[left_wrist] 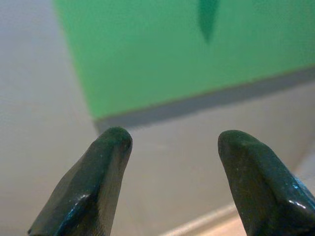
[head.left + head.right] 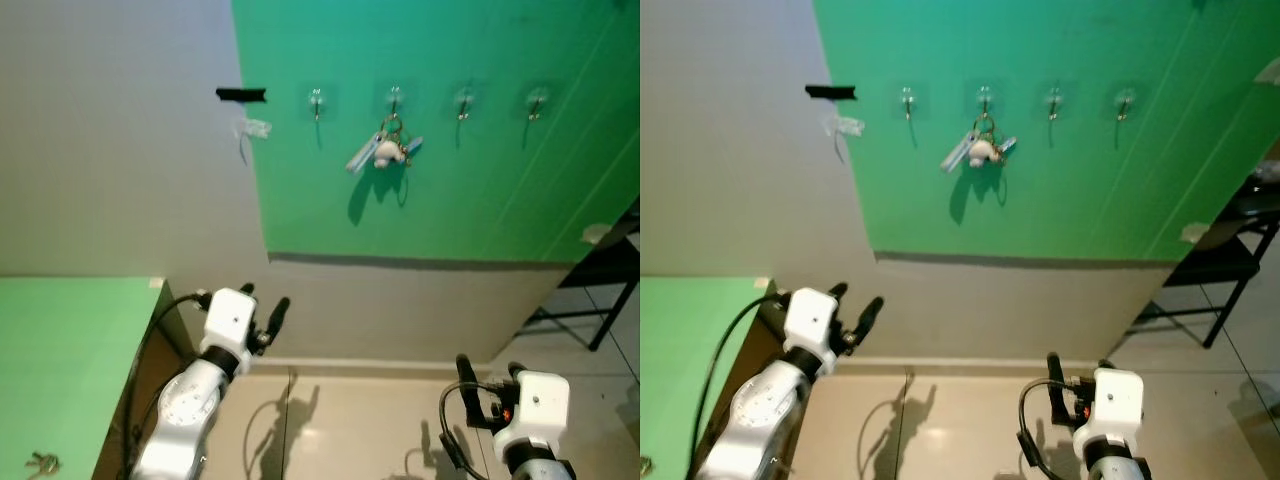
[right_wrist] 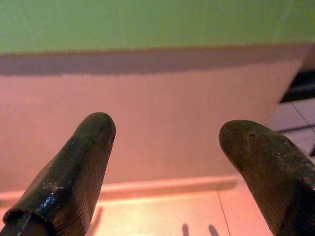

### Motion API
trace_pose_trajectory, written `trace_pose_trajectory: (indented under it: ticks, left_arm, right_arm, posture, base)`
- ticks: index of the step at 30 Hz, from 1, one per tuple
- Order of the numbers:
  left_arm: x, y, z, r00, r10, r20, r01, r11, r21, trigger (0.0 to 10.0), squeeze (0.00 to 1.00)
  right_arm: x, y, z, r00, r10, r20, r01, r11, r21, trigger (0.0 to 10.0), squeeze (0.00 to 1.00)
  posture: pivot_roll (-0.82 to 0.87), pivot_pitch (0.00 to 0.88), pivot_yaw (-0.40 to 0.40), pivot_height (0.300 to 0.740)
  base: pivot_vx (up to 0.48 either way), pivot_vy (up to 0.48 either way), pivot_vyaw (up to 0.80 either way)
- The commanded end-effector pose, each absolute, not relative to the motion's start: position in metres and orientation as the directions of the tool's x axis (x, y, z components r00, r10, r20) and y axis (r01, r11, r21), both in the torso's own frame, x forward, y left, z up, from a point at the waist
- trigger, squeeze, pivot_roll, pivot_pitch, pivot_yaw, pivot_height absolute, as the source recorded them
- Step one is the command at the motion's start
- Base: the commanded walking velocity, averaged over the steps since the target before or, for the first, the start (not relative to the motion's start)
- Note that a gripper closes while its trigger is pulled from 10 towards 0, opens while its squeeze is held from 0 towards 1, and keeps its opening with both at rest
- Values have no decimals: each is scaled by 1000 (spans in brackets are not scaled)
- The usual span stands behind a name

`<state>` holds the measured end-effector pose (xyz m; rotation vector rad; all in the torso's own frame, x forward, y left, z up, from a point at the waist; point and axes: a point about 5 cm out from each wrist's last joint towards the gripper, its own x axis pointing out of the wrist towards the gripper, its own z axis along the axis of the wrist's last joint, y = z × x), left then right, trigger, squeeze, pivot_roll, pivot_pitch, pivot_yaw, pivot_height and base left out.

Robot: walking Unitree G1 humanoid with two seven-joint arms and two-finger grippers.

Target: Hang keys on a hook

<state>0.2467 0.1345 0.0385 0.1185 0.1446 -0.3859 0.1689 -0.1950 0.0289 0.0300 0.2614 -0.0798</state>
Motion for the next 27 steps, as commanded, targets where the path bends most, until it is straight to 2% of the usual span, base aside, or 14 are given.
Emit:
trace_pose_trajectory:
  ticks: [1,6,12,27]
  left_arm:
    - [246,139,33,917,-355,-183,377,921,103,10000,0]
    - [253,143,35,917,-358,-173,377,922,92,10000,0]
    - [267,135,50,915,-381,-132,396,911,112,10000,0]
    - [278,125,64,904,-408,-128,423,895,141,10000,0]
  right_arm:
    - [172,-194,28,965,-71,-254,80,997,25,10000,0]
    - [182,-191,33,972,-53,-229,66,997,49,10000,0]
    - [188,-195,33,972,-58,-226,73,996,59,10000,0]
    - [205,-190,37,974,3,-225,12,998,65,10000,0]
  posture:
    - [-150,0,47,740]
    - [-167,0,52,740]
    - [-173,0,61,740]
    - [-178,14,69,740]
  base:
    - [0,0,0]
    - [0,409,0]
    - [0,479,70]
    - [0,0,725]
